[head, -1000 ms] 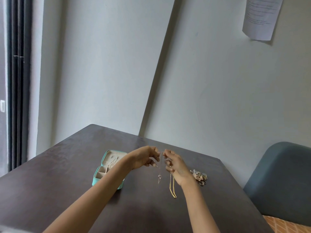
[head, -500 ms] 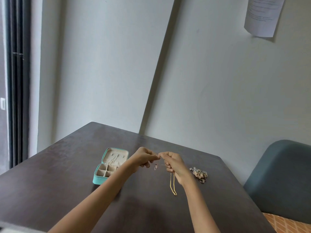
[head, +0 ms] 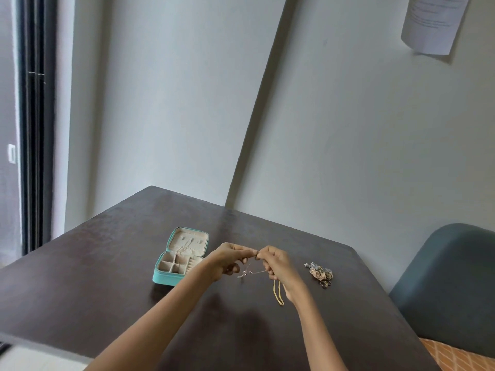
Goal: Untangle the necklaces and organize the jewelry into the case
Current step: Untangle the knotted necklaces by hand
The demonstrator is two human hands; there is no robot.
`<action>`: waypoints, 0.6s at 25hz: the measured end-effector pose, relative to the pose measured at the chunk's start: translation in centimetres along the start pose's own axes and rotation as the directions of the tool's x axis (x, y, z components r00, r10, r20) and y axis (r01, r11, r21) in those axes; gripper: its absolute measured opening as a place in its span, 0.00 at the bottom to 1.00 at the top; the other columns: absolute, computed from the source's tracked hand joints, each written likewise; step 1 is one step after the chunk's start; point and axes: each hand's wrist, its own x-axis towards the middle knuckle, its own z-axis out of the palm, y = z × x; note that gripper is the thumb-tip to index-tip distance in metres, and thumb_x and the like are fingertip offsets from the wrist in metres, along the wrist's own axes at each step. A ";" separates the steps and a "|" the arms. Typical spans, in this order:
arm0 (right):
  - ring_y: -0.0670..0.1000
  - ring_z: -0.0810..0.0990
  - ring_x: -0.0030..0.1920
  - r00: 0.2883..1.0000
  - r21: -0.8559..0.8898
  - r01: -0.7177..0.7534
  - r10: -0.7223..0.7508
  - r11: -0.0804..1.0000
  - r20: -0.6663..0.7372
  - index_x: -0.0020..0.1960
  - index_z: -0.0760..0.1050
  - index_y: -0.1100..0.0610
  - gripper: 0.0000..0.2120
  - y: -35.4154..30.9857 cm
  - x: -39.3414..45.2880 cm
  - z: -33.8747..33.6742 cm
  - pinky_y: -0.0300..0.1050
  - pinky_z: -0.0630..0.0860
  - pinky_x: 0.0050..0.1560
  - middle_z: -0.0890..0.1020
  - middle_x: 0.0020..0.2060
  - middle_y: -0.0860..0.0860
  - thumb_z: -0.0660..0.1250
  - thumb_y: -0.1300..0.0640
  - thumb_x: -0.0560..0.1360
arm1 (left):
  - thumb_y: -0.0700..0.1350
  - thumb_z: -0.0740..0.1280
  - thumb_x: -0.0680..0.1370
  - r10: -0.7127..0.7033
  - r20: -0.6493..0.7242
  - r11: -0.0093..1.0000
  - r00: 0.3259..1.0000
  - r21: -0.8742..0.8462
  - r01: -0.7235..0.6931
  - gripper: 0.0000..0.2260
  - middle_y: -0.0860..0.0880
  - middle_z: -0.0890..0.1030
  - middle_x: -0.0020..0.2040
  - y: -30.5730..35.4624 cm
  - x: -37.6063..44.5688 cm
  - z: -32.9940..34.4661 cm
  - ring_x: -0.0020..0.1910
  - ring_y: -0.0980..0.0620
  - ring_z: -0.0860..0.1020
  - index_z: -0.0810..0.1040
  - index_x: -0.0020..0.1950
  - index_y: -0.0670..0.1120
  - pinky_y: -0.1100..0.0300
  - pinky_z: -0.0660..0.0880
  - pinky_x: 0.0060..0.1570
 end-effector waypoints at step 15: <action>0.43 0.68 0.21 0.977 0.014 0.036 -0.032 0.999 -0.212 0.41 0.81 0.55 0.03 4.1 0.0 1.5 0.34 0.62 0.24 0.80 0.24 0.50 0.69 0.59 0.74 | 0.40 0.68 0.76 0.071 -0.092 0.993 0.993 0.103 -0.061 0.06 0.52 0.80 0.30 -1.3 -0.7 1.5 0.20 0.64 0.73 0.82 0.49 0.39 0.72 0.62 0.18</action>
